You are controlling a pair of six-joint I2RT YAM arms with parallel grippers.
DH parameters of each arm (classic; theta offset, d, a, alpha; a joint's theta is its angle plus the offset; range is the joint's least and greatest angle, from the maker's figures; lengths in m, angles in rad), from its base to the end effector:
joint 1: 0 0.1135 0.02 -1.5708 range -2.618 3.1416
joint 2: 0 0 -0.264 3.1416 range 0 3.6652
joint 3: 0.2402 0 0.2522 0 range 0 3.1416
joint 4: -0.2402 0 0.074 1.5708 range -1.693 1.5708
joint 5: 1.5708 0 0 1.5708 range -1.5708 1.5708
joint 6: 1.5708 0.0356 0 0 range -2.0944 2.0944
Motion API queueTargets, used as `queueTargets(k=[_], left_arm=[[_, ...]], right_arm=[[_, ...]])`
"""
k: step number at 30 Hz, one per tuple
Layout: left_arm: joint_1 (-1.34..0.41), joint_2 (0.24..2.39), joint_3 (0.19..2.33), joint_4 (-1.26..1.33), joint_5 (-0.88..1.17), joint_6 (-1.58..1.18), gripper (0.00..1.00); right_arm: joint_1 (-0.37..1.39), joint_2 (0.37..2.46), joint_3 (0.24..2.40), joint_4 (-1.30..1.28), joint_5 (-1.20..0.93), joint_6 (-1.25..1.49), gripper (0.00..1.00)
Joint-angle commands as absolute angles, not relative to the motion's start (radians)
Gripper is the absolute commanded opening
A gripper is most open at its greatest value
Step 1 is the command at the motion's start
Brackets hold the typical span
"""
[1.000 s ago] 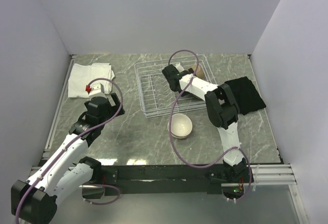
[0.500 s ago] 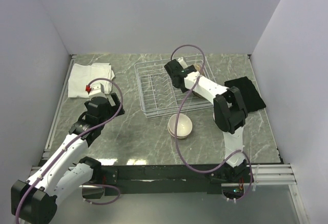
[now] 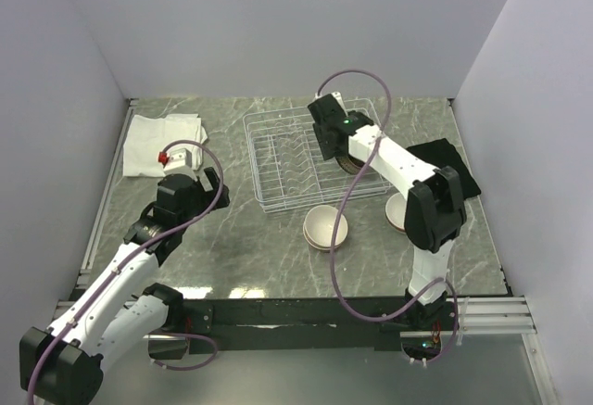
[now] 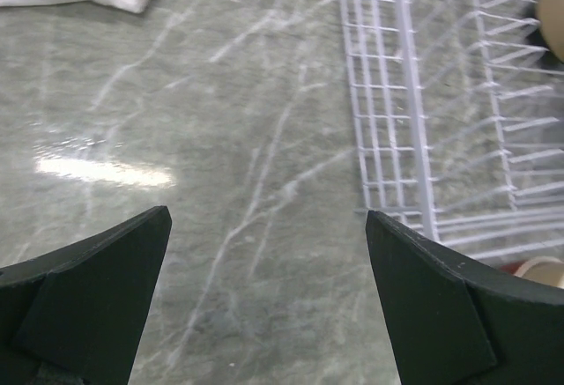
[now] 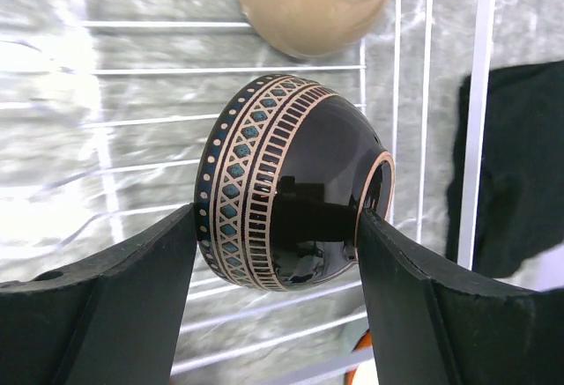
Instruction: Unload the bowls from the dish rack
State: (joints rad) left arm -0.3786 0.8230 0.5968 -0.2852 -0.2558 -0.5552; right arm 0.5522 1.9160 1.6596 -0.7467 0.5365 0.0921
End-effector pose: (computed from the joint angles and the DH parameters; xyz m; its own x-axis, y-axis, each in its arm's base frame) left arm 0.1773 -0.0608 0.2575 -0.4669 -0.3631 -0.8063 -0.1100 0.9286 -0.3544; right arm 0.3652 0.2036 0.2696 -0.7347 -0.3598 -0.5751 -0.1499 0.9129 -0.3797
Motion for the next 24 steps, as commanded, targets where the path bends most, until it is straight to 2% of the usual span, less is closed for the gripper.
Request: queueTargets(k=[1, 12, 24], left_arm=[[-0.374, 0.819, 0.63, -0.198, -0.124, -0.522, 0.99], [-0.376, 0.989, 0.782, -0.052, 0.132, -0.483, 1.0], [-0.4, 1.204, 0.92, 0.118, 0.359, -0.583, 0.99]], right_arm=[[0.537, 1.763, 1.687, -0.713, 0.448, 0.144, 0.15], [0.505, 1.562, 1.603, -0.611, 0.108, 0.241, 0.15], [0.497, 1.364, 1.427, -0.405, -0.248, 0.373, 0.15]])
